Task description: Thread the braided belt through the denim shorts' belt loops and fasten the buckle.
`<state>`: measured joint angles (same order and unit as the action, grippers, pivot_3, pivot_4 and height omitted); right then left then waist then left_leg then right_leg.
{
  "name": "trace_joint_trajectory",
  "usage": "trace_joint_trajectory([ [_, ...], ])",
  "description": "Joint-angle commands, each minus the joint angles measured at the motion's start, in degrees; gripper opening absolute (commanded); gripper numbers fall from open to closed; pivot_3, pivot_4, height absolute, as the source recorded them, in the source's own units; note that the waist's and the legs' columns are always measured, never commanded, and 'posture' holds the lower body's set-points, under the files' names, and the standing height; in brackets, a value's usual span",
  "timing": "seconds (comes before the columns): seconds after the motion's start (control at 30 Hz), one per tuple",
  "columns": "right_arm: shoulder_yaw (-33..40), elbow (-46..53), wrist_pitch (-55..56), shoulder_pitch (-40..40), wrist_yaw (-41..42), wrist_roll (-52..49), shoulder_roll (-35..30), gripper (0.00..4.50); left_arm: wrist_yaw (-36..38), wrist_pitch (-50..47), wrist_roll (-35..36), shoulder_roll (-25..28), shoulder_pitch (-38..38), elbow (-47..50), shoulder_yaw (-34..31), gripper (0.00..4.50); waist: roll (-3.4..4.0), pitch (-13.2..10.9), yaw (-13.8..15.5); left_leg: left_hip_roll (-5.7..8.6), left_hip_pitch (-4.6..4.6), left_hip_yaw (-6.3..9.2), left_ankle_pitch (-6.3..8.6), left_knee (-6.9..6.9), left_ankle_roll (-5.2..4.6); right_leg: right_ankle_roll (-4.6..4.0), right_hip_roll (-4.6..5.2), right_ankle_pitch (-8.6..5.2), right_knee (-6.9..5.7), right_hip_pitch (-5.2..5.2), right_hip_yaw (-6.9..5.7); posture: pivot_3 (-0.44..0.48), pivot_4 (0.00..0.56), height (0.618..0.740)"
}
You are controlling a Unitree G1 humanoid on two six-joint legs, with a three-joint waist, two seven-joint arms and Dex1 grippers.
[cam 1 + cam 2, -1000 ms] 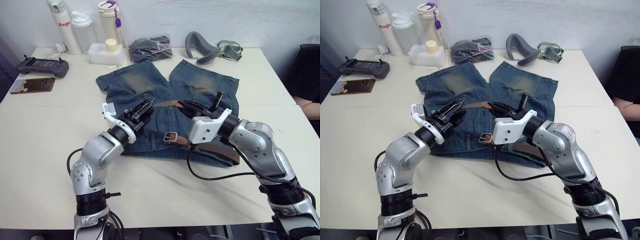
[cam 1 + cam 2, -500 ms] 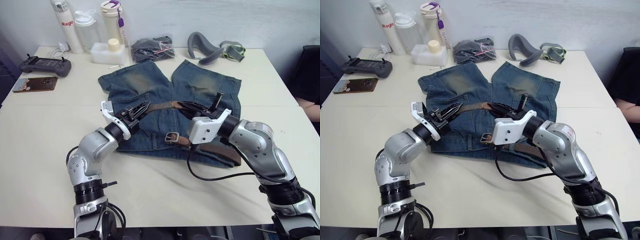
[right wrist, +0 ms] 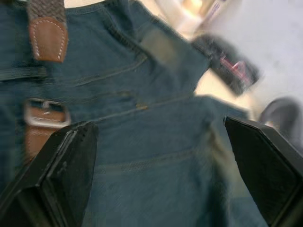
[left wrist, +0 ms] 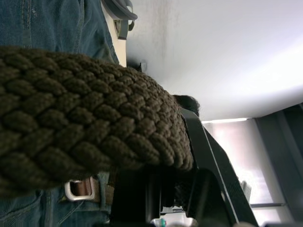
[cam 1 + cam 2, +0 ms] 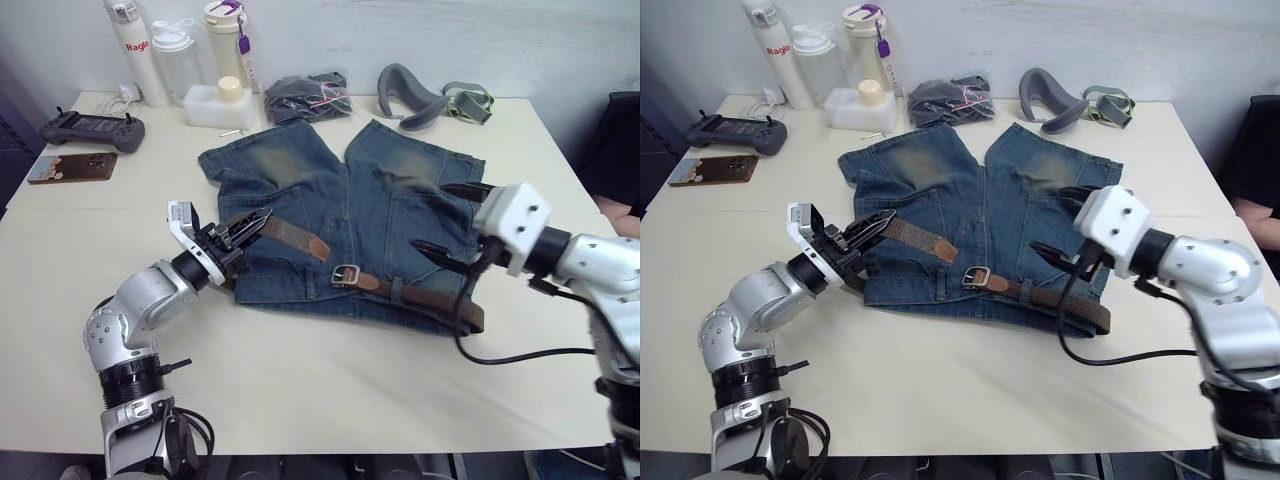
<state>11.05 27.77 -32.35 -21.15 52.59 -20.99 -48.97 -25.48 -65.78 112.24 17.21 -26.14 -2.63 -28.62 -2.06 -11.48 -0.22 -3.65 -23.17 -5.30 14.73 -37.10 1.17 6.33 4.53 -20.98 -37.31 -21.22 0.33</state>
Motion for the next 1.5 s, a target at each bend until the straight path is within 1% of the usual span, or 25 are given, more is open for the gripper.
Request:
trace_joint_trajectory([
  [0.03,7.32,5.60,-15.86,-1.67,2.21,-16.67,-4.13,4.49,1.74,0.82,0.76,2.43,1.23,3.12,0.21,0.00,0.00,0.00,0.02,-0.01,-0.01,0.02,0.00,0.01,0.00,-0.03,0.03,-0.01,-0.02,-0.02,0.02,0.000,0.150,0.740],
  [0.13,10.92,5.75,-26.16,-4.52,2.54,-28.75,-8.00,4.49,1.46,3.46,0.76,2.28,2.79,5.26,0.45,0.00,0.00,0.00,0.00,-0.03,-0.03,0.02,0.04,0.03,-0.03,-0.07,0.14,-0.03,0.00,-0.03,0.06,0.000,0.150,0.740],
  [0.23,12.28,5.77,-31.24,-5.44,2.04,-35.58,-10.85,4.49,0.83,5.57,0.76,1.46,4.55,7.59,1.13,0.00,0.00,0.00,0.09,-0.04,-0.06,0.07,0.09,0.03,-0.05,-0.12,0.29,-0.02,0.12,0.01,0.08,0.000,0.150,0.740],
  [0.3,12.33,6.07,-32.61,-5.25,1.40,-37.91,-12.16,4.49,1.08,6.73,0.76,1.58,6.29,9.55,2.23,0.00,0.00,0.00,0.10,-0.05,-0.08,0.12,0.10,0.09,-0.07,-0.16,0.29,0.01,0.32,0.11,0.10,0.000,0.150,0.740],
  [0.37,11.82,6.41,-32.67,-4.82,0.36,-38.53,-12.80,4.49,1.05,8.77,0.76,1.71,8.11,11.65,3.51,0.00,0.00,0.00,0.09,-0.04,-0.12,0.11,0.15,0.11,-0.08,-0.16,0.29,0.02,0.43,0.10,0.13,0.000,0.150,0.740],
  [0.43,11.46,6.43,-32.79,-4.32,-0.64,-38.78,-13.06,4.49,-0.93,10.82,0.76,0.65,9.65,13.07,4.74,0.00,0.00,0.00,0.11,-0.06,-0.15,0.07,0.20,0.09,-0.05,-0.15,0.27,0.02,0.50,0.09,0.14,0.000,0.150,0.740],
  [0.6,11.73,6.30,-32.07,-3.12,-1.64,-38.94,-14.03,4.49,-2.74,12.59,0.76,-0.35,13.32,16.19,7.34,0.00,0.00,0.00,0.16,-0.04,-0.16,0.07,0.22,0.09,-0.07,-0.14,0.13,0.03,0.60,0.11,0.15,0.000,0.150,0.740],
  [0.8,11.86,6.01,-31.31,-2.79,-2.66,-39.08,-14.39,4.49,-1.80,13.50,0.76,4.65,14.32,15.69,8.48,0.00,0.00,0.00,0.06,-0.08,-0.13,0.06,0.19,0.07,-0.03,-0.14,0.05,0.03,0.53,0.10,0.15,0.000,0.150,0.740],
  [0.9,11.89,5.83,-31.07,-2.53,-2.66,-38.94,-14.59,4.49,-0.93,13.72,0.76,6.32,14.37,14.83,8.73,0.00,0.00,0.00,0.07,-0.09,-0.12,0.06,0.19,0.07,-0.03,-0.15,0.06,0.02,0.52,0.10,0.15,0.000,0.150,0.740],
  [1.1,10.73,5.47,-29.88,-1.68,-2.26,-37.77,-14.91,4.49,2.79,12.19,0.76,10.82,12.11,11.77,8.70,0.00,0.01,0.00,0.10,-0.08,-0.15,0.05,0.21,0.10,-0.06,-0.16,0.10,0.02,0.58,0.10,0.14,0.000,0.150,0.740],
  [1.23,9.67,5.30,-29.19,-1.78,-2.44,-37.19,-14.80,4.49,3.09,12.32,0.76,11.59,11.84,12.12,9.68,0.00,0.00,0.00,0.05,-0.09,-0.15,0.03,0.21,0.12,-0.06,-0.17,0.12,0.01,0.59,0.08,0.13,0.000,0.150,0.740],
  [1.5,9.57,5.41,-28.75,-1.72,-3.13,-36.71,-14.81,4.49,1.84,13.44,0.76,10.59,13.21,14.50,12.24,0.00,0.00,0.00,0.07,-0.10,-0.15,0.04,0.22,0.13,-0.06,-0.16,0.15,0.01,0.61,0.09,0.16,0.000,0.150,0.740],
])
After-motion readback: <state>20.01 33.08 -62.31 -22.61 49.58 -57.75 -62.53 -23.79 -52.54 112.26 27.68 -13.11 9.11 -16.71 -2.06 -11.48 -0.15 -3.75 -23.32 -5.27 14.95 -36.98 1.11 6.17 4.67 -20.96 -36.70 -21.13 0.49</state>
